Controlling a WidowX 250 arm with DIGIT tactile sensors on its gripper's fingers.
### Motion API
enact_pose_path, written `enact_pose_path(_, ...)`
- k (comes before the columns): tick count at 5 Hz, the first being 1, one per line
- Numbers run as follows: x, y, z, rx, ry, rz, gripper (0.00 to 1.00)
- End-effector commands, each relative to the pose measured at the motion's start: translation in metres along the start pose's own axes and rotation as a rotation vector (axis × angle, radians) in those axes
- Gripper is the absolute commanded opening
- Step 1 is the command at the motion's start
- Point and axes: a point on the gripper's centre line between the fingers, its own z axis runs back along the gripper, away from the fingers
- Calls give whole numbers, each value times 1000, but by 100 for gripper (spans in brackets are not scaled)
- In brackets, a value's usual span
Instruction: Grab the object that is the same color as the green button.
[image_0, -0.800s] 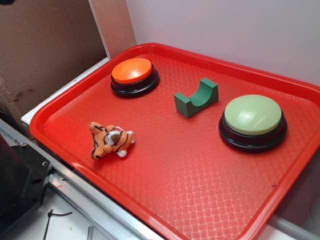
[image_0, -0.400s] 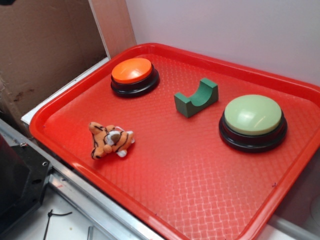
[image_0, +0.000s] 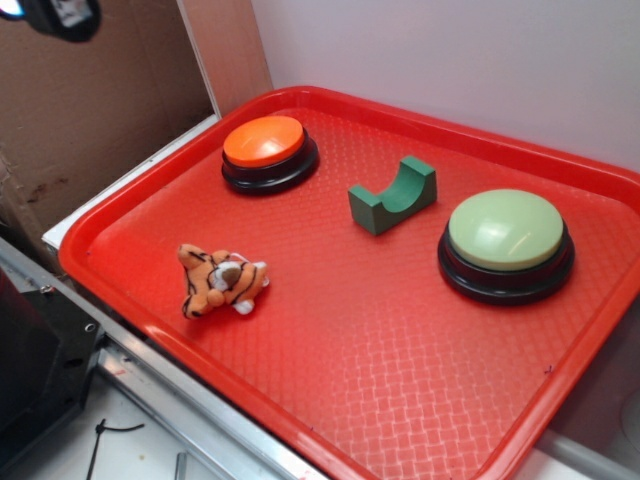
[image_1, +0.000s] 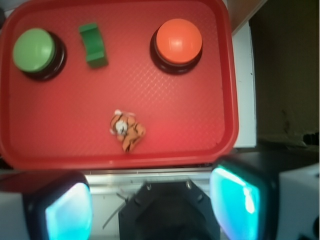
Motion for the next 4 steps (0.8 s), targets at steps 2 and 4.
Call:
enact_pose_path(2, 93, -51, -103, 109, -79, 19, 100)
enact_pose_path(4, 116, -72, -149, 114, -50, 13, 100)
